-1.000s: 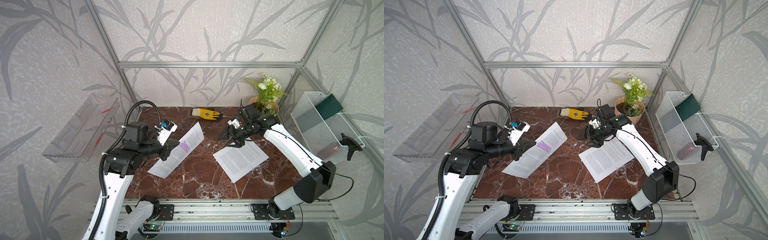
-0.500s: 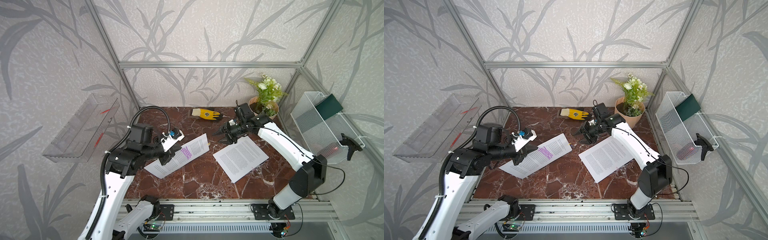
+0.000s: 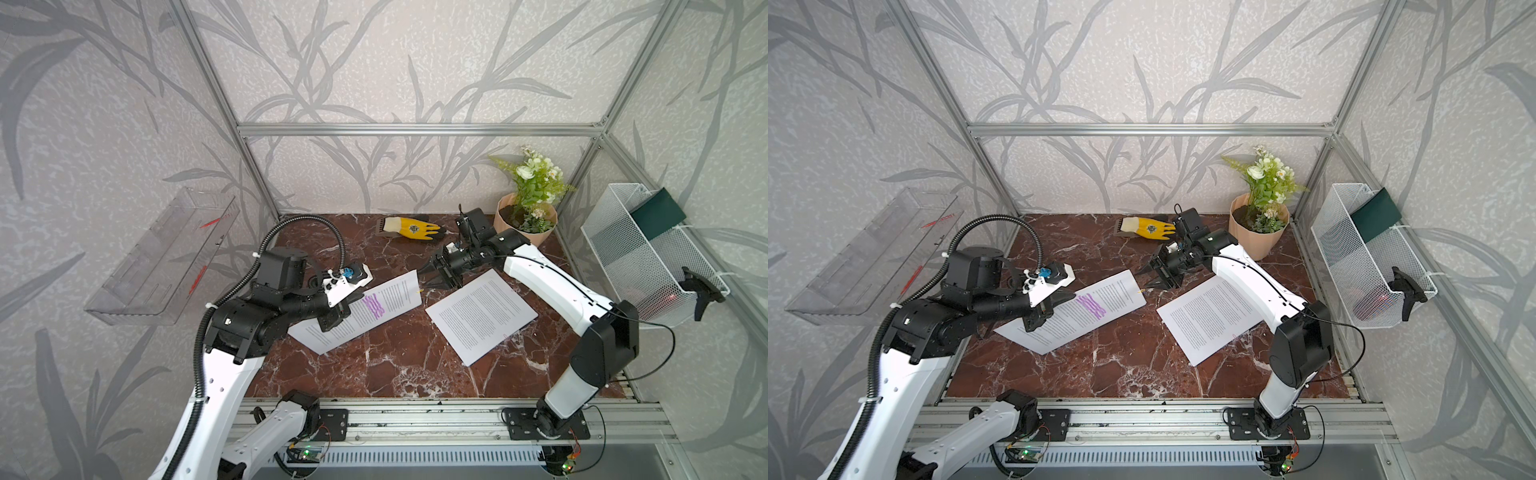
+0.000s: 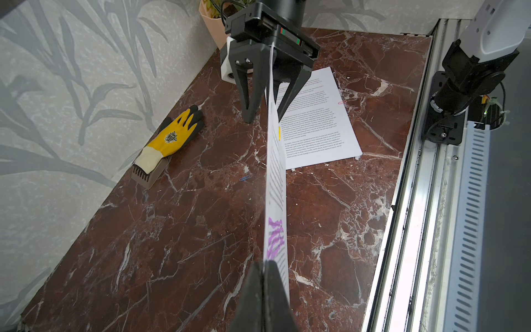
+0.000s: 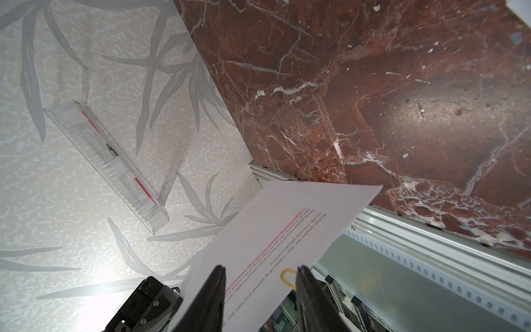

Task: Unclip the paperclips from the documents
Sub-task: Remove the paper clip from the document.

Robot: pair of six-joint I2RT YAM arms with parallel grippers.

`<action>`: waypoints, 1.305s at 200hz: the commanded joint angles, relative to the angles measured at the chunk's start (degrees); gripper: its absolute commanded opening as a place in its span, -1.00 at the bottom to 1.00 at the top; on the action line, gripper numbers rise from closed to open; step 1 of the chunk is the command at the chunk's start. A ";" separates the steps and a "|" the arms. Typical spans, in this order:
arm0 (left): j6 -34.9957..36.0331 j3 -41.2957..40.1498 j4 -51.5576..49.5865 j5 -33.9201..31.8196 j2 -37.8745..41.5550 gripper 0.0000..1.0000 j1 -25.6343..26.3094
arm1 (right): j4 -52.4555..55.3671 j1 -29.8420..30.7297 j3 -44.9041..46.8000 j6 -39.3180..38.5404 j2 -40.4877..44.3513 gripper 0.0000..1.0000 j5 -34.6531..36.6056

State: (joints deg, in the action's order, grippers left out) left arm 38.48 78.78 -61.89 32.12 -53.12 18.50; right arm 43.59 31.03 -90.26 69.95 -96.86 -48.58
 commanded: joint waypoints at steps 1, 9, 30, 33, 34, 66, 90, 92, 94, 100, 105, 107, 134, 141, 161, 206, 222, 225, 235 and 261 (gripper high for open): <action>2.90 1.70 -1.71 -0.99 0.35 -1.00 0.45 | 2.09 0.34 -0.69 -0.97 -0.61 -0.17 -0.99; 3.13 1.67 -1.80 -1.22 0.35 -1.00 0.48 | 2.82 0.30 -0.50 -1.33 -0.61 -0.18 -1.11; 3.66 1.49 -1.78 -1.61 0.46 -1.00 0.66 | 4.13 0.35 0.52 -1.92 -0.29 -0.18 -1.52; 3.75 1.43 -1.75 -1.62 0.52 -1.00 0.66 | 4.21 0.35 0.66 -1.99 -0.16 -0.18 -1.50; 3.77 1.45 -1.79 -1.62 0.54 -1.00 0.66 | 4.26 0.35 0.68 -2.00 -0.12 -0.18 -1.51; 4.15 1.16 -1.83 -2.10 0.73 -1.00 0.79 | 4.69 0.39 2.17 -2.03 0.48 -0.18 -1.96; 4.30 1.39 -1.66 -2.13 0.74 -1.00 1.01 | 3.66 0.86 3.14 -1.41 0.55 -0.21 -1.87; 4.30 1.40 -1.66 -2.14 0.74 -1.00 1.01 | 3.57 0.87 3.24 -1.34 0.58 -0.21 -1.83; 4.25 1.45 -1.61 -2.17 0.76 -1.00 1.01 | 3.44 0.92 3.25 -1.25 0.52 -0.21 -1.84; 4.26 1.48 -1.57 -2.15 0.71 -1.00 1.09 | 3.13 1.18 3.33 -1.07 0.45 -0.21 -1.85; 4.34 1.47 -1.48 -2.15 0.66 -1.00 1.10 | 2.87 1.33 3.42 -0.89 0.30 -0.22 -1.87; 4.35 1.49 -1.42 -2.15 0.65 -1.00 1.14 | 2.72 1.45 3.49 -0.76 0.27 -0.21 -1.94; 4.42 1.42 -1.39 -2.24 0.60 -1.00 1.41 | 1.32 2.20 3.69 0.17 -0.41 -0.28 -1.87; 4.46 1.37 -1.46 -2.24 0.64 -1.00 1.45 | 1.23 2.20 3.64 0.27 -0.56 -0.30 -1.83; 4.46 1.34 -1.46 -2.49 0.70 -1.00 1.54 | 1.23 2.28 3.69 0.36 -0.61 -0.39 -1.78; 4.70 1.28 -1.11 -3.39 0.74 -1.00 1.80 | 2.15 2.24 3.52 0.10 -0.61 -0.50 -1.99; 4.50 1.27 -0.80 -3.38 0.74 -1.00 1.84 | 2.61 2.28 3.59 -0.24 -2.08 -0.53 -1.96; 4.54 1.28 -0.73 -3.46 0.74 -1.00 1.88 | 2.71 2.28 3.60 -0.32 -2.19 -0.54 -1.89; 4.50 1.28 -0.61 -3.61 0.79 -1.00 1.94 | 2.97 2.21 3.51 -0.51 -2.29 -0.55 -1.94; 4.58 1.43 -0.25 -3.64 0.58 -1.00 2.15 | 3.60 2.27 3.52 -1.04 -2.70 -0.57 -1.74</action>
State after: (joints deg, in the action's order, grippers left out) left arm 41.52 78.81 -62.28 28.47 -53.01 20.27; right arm 45.41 33.12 -87.13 69.95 -98.78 -50.06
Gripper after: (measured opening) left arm 0.048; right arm 0.222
